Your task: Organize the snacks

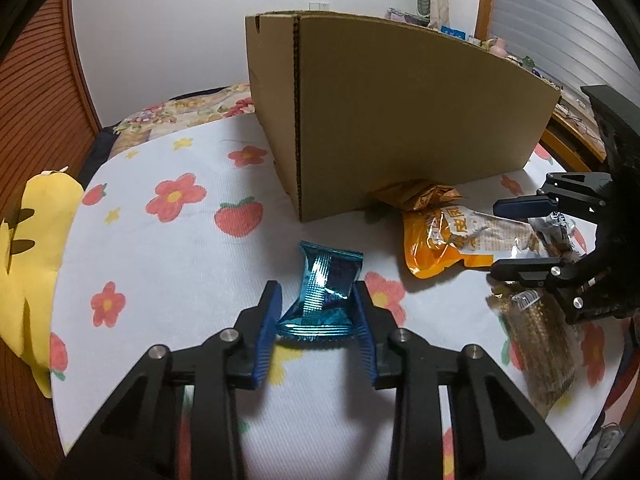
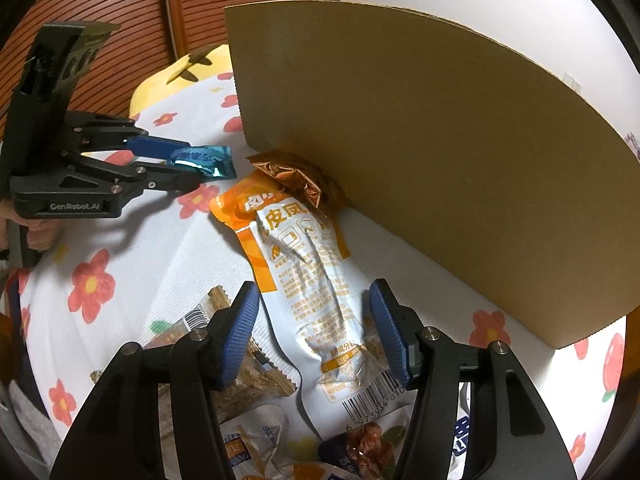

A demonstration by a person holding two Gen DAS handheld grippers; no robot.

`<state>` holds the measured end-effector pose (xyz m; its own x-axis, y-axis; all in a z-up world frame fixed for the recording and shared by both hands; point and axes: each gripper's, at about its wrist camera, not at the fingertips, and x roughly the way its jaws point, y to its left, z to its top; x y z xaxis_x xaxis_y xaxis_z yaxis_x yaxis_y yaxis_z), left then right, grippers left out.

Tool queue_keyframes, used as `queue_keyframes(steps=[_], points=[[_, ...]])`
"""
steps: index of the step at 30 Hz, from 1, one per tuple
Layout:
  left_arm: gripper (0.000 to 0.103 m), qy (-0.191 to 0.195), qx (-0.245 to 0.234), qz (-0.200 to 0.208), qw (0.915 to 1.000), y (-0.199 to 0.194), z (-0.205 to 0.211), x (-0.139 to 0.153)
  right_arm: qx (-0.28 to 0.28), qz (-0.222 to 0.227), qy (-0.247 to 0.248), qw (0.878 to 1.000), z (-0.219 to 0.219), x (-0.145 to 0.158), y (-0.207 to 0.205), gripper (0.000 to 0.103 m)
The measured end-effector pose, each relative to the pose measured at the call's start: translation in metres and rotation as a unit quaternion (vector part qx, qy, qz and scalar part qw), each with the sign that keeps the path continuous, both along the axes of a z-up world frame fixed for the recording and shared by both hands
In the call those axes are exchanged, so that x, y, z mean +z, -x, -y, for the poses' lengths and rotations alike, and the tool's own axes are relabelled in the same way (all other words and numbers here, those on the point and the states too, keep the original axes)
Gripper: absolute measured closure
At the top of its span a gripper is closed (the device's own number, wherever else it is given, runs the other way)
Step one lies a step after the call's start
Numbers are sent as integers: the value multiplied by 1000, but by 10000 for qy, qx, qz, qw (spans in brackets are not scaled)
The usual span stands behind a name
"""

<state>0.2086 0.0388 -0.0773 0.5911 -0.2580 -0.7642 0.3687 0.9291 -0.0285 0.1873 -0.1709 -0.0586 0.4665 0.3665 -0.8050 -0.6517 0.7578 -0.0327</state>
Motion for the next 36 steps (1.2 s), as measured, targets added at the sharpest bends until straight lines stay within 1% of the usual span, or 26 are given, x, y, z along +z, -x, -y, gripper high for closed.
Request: queue_keyframes(steps=[2,6,12,17,22,29,31,32,34,35,36], points=[[70,-54,33,66,10000,4,0,1,-4,1,0,10000,-1,0,0,45],[70,-8,38,183,9998,18,-2,7,23,1,68,10000,-2,0,0,45],[70,183,20,357,9992,38,-7,19,75,-160,218,9996,-10,1,-11,43],[70,397,39,419,9983,48,-15,27,109,-251,351,9990,-21,2,-17,42],[70,470,30,461,9978,54,-16,30,191,-270,456,9984,-38,2,-22,39],[70,531,54,482,9974,58,-20,29,137,-464,327,9983,-47,-1,-35,31],[70,546,61,477,9974,58,-21,29,114,-498,260,9984,-47,-1,-38,31],[70,551,65,475,9973,58,-21,29,125,-486,263,9984,-47,-1,-38,31],[70,559,75,479,9973,59,-21,29,135,-498,247,9984,-49,-1,-38,36],[70,562,79,475,9973,59,-21,29,132,-484,240,9985,-49,0,-38,42],[70,559,78,478,9973,60,-21,28,132,-479,240,9985,-49,1,-37,46]])
